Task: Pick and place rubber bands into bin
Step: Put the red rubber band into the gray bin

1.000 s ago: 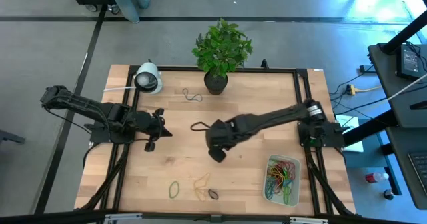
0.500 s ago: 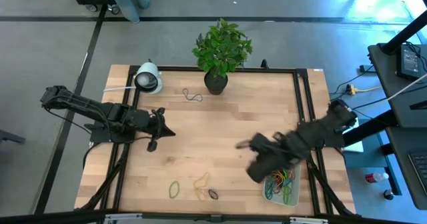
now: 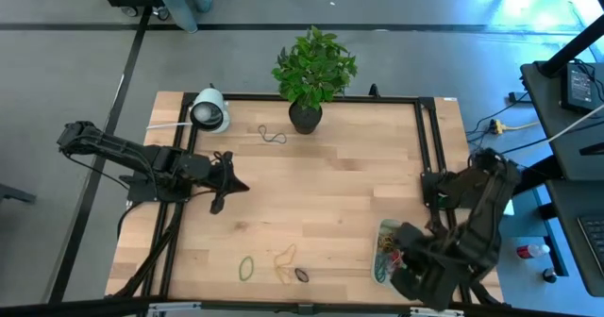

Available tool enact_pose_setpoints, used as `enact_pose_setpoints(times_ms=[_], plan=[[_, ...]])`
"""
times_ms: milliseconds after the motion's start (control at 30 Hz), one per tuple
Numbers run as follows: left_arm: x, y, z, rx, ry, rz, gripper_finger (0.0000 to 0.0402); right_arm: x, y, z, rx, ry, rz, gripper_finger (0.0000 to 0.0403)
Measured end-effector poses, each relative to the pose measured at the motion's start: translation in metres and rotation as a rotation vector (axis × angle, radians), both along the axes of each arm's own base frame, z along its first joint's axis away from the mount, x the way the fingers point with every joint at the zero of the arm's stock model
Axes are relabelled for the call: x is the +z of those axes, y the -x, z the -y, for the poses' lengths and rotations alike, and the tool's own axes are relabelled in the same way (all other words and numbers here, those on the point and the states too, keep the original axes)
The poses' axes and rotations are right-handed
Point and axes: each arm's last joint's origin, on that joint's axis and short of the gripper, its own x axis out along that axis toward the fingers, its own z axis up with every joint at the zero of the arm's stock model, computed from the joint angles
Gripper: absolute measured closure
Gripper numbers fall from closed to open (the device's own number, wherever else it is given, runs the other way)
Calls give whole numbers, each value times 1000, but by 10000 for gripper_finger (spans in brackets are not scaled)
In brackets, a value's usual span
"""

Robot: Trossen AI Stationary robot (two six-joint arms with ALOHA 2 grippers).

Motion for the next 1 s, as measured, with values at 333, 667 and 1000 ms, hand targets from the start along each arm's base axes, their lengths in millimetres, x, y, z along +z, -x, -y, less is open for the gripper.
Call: enact_pose_setpoints(times_ms=[333, 667, 1000], plan=[[2, -1, -1, 46, 19, 18, 399, -55, 9, -33, -82, 111, -134, 403], [2, -1, -1, 54, 11, 20, 397, -124, 22, -36, -218, -17, -105, 403], [2, -1, -2, 81, -3, 23, 396, -171, 2, -19, -313, -105, -110, 396]])
